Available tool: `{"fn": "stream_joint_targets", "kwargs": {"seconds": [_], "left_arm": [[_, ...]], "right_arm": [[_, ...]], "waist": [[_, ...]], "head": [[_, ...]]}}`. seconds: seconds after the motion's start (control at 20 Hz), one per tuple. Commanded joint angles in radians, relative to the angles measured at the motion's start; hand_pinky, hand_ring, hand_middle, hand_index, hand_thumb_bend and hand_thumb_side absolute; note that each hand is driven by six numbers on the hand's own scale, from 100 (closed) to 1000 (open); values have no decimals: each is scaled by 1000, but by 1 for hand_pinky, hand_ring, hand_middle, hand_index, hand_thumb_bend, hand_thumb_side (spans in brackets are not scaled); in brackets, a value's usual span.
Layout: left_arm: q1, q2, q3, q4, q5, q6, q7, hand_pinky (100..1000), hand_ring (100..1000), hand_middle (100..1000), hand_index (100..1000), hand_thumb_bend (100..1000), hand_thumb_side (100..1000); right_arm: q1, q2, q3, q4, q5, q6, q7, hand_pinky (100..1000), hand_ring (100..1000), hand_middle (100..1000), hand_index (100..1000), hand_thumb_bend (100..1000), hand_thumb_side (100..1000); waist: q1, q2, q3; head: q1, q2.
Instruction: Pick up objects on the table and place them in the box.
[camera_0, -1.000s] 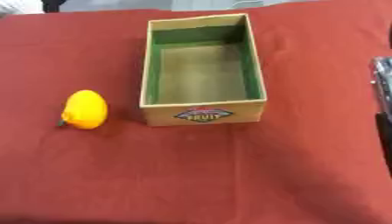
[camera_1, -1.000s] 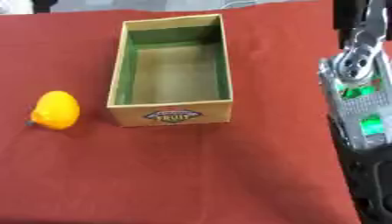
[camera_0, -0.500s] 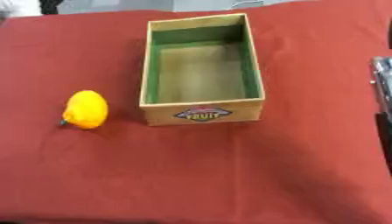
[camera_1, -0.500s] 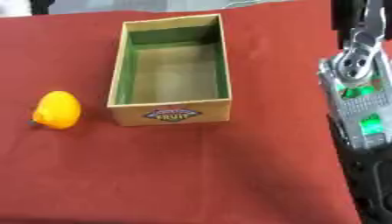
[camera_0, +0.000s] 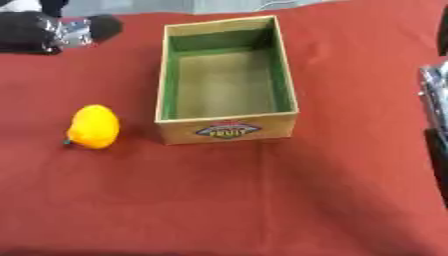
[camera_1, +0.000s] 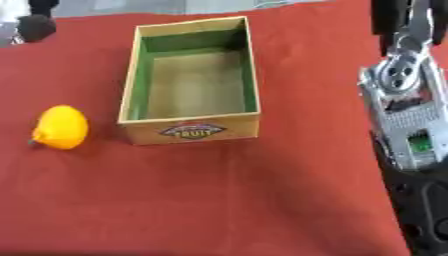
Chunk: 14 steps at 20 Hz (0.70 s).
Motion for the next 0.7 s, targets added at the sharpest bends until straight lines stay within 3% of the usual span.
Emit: {"fn": "stream_joint_targets", "kwargs": {"seconds": [0.05, 0.45, 0.7], "left_arm": [[-21, 30, -5, -8, -3, -6, -88, 627, 730, 739, 936, 996, 1000], [-14, 40, -10, -14, 44, -45, -235, 671, 776, 791, 967, 1000, 919], [-5, 51, -17, -11, 53, -74, -298, 676, 793, 817, 1000, 986, 814]], "right_arm": [[-13, -13, 1, -20, 2, -1, 3, 774, 686, 553, 868, 100, 1000], [-11, -14, 0, -20, -1, 0, 3, 775, 687, 553, 868, 100, 1000], [-10, -14, 0, -20, -2, 0, 3, 775, 687, 552, 867, 100, 1000]], "waist": [[-2, -24, 2], [-2, -23, 3], [-3, -22, 3]], "head": [[-2, -8], [-2, -14], [0, -15]]}}
